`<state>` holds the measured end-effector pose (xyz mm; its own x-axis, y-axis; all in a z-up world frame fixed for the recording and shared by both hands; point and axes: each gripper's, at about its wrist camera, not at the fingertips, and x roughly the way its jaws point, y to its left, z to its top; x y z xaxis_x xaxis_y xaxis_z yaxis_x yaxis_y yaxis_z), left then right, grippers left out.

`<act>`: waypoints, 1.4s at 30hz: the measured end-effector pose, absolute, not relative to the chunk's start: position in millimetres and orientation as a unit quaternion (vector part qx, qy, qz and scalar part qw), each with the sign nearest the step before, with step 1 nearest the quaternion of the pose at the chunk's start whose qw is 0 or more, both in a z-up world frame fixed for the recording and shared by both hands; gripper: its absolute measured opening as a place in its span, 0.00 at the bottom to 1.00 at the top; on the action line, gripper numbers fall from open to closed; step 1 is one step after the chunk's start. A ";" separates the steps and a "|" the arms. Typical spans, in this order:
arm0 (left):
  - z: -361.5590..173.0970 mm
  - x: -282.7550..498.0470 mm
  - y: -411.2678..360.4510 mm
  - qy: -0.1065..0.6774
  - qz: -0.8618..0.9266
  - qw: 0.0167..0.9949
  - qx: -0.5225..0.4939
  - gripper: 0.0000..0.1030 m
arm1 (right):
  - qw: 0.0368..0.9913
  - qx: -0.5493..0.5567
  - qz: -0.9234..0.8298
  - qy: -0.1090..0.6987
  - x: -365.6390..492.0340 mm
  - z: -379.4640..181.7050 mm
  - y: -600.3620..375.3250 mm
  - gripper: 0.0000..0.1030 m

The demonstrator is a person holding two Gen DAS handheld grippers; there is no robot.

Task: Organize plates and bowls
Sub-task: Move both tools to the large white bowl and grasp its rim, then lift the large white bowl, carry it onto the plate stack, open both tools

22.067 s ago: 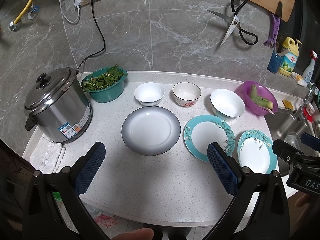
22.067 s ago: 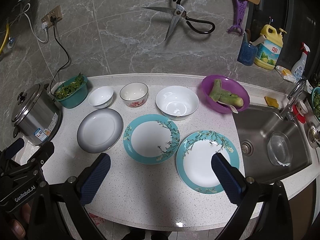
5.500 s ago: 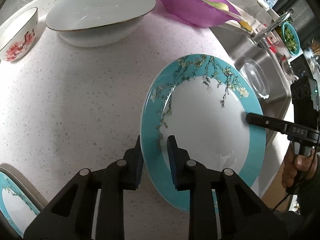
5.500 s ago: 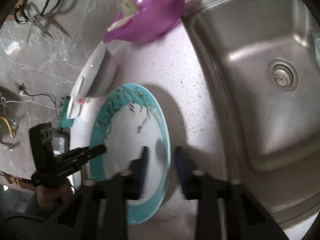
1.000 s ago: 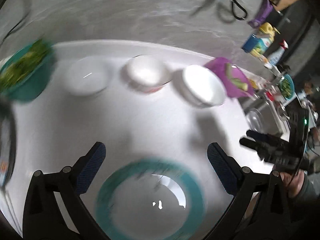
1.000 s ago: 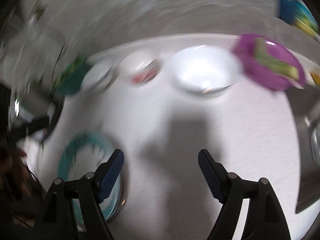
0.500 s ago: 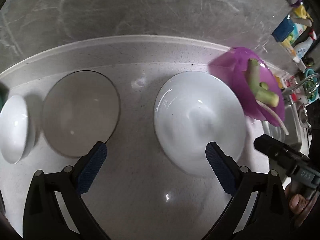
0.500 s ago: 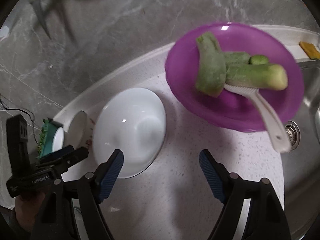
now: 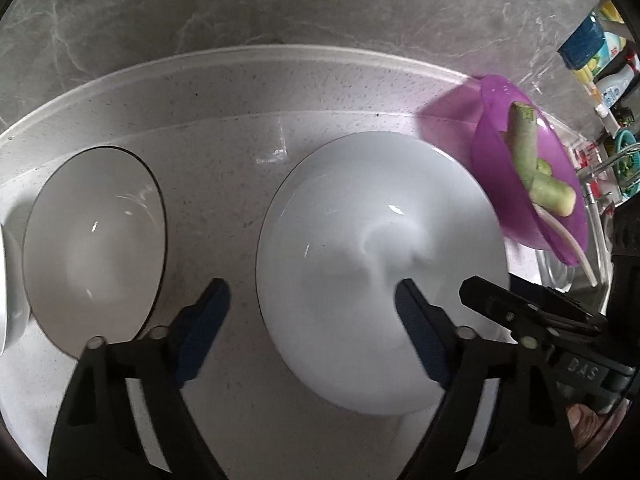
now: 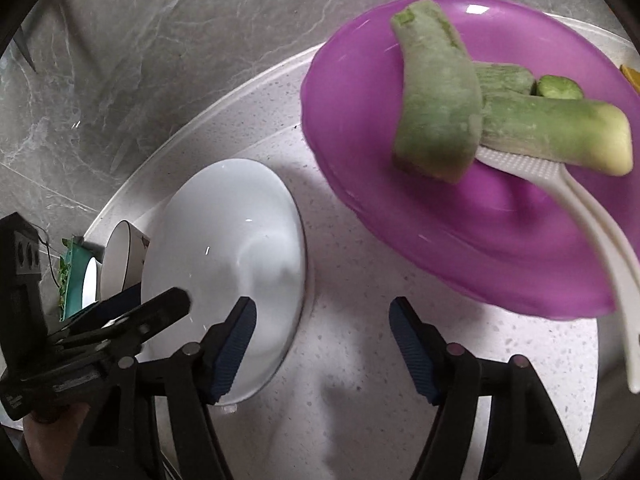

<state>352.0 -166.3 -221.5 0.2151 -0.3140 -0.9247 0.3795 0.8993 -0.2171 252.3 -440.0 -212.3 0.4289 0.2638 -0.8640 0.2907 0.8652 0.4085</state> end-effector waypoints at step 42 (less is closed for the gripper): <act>-183.5 246.5 -145.3 0.568 -0.267 0.777 0.043 0.19 | 0.820 0.210 0.017 0.533 205.4 -177.8 -410.3 0.17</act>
<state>246.5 -145.3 -183.5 0.2125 -0.3673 -0.9055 0.4643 0.8533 -0.2372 205.4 -410.3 -177.8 0.4321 0.2517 -0.8660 0.1967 0.9108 0.3629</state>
